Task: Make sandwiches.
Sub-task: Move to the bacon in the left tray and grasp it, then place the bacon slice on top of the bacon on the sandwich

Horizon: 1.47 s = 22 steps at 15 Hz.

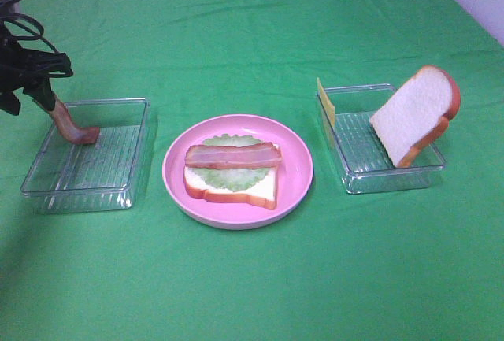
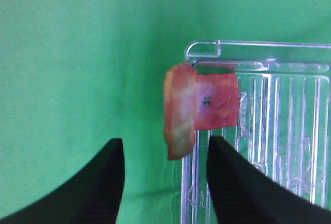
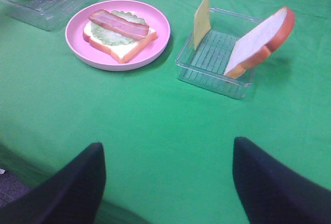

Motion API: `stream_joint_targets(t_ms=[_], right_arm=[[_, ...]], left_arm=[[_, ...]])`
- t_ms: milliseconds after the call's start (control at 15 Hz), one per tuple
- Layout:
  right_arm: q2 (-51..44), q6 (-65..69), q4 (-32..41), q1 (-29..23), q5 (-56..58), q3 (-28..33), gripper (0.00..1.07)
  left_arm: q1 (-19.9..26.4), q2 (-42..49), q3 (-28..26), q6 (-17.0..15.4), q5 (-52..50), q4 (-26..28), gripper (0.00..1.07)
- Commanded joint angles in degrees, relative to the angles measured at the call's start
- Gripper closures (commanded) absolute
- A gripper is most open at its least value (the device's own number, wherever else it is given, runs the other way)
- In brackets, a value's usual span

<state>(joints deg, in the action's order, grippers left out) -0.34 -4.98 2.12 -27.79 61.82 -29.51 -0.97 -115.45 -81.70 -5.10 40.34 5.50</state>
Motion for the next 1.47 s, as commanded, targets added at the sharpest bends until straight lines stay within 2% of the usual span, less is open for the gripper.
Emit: stream_joint_targets(t_ms=[67,133,333,800,1067,1200,1267,1333,1467], right_arm=[[-0.8,-0.57,-0.29,0.17,-0.57,0.11,0.4],[-0.8,-0.57,-0.29,0.17,-0.57,0.11,0.4],[-0.8,-0.57,-0.29,0.17,-0.57,0.11,0.4],[-0.8,-0.57,-0.29,0.17,-0.57,0.11,0.4],[-0.8,-0.57,-0.29,0.17,-0.57,0.11,0.4],[-0.8,-0.57,-0.29,0.17,-0.57,0.11,0.4],[-0.8,-0.57,-0.29,0.17,-0.57,0.11,0.4],[-0.8,-0.57,-0.29,0.17,-0.57,0.11,0.4],[-0.8,-0.57,-0.29,0.17,-0.57,0.11,0.4]], left_arm=[[-0.06,-0.34,-0.17,0.17,-0.57,0.52,0.8],[-0.06,-0.34,-0.17,0.52,-0.86,0.52,0.9],[-0.06,-0.34,-0.17,2.41,-1.89,0.52,1.06],[-0.06,1.2,-0.17,2.69,-1.78,2.46,1.07],[-0.06,6.36,-0.17,6.59,-1.49,6.25,1.07],[-0.06,7.91,-0.17,8.48,-0.11,9.45,1.07],[-0.06,9.11,-0.17,10.71,1.03,12.55,1.07],[-0.06,11.34,-0.17,15.53,2.58,20.05,1.07],[-0.06,12.55,-0.17,20.91,4.47,29.39,1.07]])
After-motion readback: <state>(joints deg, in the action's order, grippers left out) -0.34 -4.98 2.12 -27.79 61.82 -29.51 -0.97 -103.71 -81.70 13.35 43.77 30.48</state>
